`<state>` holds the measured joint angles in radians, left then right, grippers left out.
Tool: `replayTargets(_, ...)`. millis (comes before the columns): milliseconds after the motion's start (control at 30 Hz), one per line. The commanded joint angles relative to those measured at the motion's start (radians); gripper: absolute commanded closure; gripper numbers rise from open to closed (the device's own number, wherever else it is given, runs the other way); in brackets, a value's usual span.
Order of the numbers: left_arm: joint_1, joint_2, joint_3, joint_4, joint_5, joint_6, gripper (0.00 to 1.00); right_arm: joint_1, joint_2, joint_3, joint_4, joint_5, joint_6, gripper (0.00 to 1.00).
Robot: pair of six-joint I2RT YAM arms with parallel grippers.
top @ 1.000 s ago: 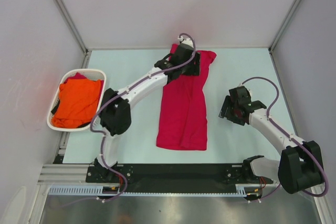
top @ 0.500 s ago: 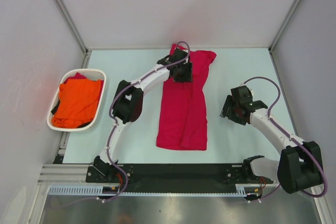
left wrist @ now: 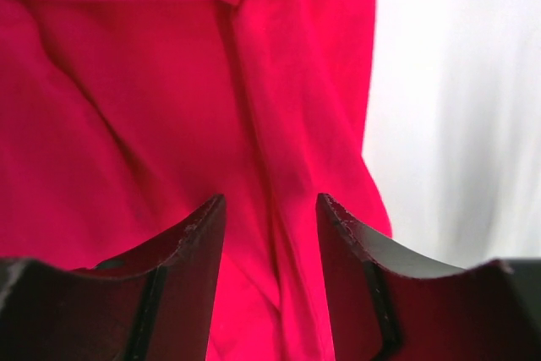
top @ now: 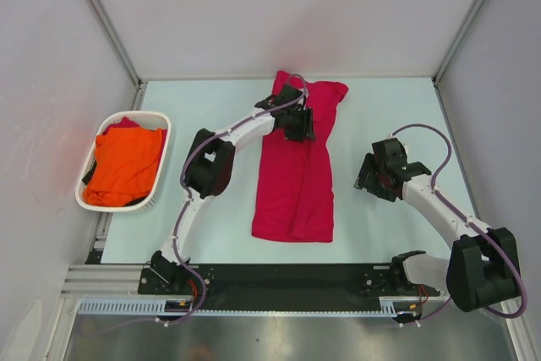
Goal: Fold and stack the t-shirts
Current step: Rotate the tshirt 90 degrees
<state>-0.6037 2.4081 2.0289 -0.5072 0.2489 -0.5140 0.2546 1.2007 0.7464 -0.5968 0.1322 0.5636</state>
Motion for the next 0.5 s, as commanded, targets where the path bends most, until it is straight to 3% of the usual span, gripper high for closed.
replayTargets(0,-0.001,0.019,0.01,0.024,0.032,-0.015,0.47,-0.006,0.005,0.002,0.023,-0.003,-0.011,0.29)
replayTargets(133,-0.001,0.049,0.031,0.025,0.056,-0.023,0.54,-0.008,0.01,0.007,0.025,-0.008,-0.01,0.29)
replayTargets(267,-0.001,0.069,0.042,0.021,0.053,-0.023,1.0,-0.008,0.003,0.01,0.022,-0.011,-0.011,0.29)
replayTargets(467,0.005,-0.046,-0.073,0.067,-0.046,-0.021,1.0,-0.008,0.007,0.005,0.029,-0.02,-0.007,0.29)
